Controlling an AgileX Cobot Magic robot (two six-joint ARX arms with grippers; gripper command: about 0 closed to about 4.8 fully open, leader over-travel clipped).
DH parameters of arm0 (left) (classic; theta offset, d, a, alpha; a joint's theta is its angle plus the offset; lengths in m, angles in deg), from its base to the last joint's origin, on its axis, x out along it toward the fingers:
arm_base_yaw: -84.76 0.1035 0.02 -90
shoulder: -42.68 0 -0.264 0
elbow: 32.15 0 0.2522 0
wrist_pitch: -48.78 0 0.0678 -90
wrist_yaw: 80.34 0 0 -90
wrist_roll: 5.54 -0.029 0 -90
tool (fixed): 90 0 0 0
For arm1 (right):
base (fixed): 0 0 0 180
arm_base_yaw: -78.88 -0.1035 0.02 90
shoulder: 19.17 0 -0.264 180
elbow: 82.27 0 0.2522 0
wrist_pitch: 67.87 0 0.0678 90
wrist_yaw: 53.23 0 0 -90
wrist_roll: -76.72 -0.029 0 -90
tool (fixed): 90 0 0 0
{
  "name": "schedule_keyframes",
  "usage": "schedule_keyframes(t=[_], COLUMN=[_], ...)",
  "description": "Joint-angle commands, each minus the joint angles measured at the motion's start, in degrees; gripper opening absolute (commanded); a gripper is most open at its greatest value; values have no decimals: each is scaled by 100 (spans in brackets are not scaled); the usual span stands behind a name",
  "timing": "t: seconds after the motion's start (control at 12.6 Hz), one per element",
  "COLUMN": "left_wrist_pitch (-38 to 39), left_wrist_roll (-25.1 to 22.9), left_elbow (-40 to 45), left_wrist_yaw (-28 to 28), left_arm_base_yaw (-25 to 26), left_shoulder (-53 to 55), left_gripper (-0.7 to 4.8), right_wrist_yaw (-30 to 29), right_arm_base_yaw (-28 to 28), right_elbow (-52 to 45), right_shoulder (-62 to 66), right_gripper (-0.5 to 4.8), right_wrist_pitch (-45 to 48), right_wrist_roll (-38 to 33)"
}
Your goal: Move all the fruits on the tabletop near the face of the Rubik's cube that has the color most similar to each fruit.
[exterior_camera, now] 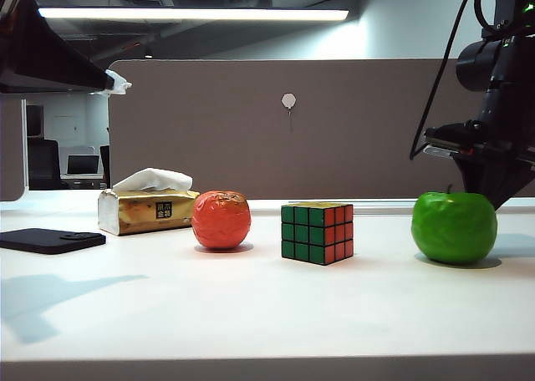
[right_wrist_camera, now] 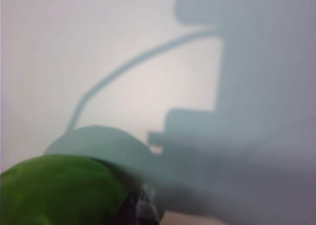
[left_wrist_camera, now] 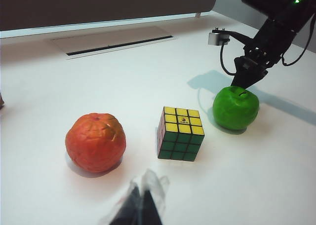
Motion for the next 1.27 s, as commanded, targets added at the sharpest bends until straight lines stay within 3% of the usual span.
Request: schedule_keyframes(t=[0.08, 0.4, 0.64, 0.8, 1.27], left_wrist_pitch=[-79, -79, -79, -79, -77], left_wrist_roll=[-2, -2, -2, -2, -4], left_elbow=[-39, -37, -37, -37, -37], left_wrist_yaw=[77, 77, 77, 77, 74], left_arm_base_yaw=[0, 0, 0, 0, 0], left_shoulder=[-11, -11, -11, -9, -11], left_gripper=[-5, -5, -5, -5, -5], right_wrist_yaw=[-328, -354, -863, -855, -581], right_arm_base_yaw=[-9, -72, -133, -166, -402], right_elbow=[7, 7, 7, 7, 7], right_shoulder=[-31, -31, -35, -33, -33], right_gripper=[-1, 0, -1, -1, -1], right_wrist_pitch=[-343, -739, -761, -697, 341], right_wrist_roll=[72, 452, 601, 601, 566])
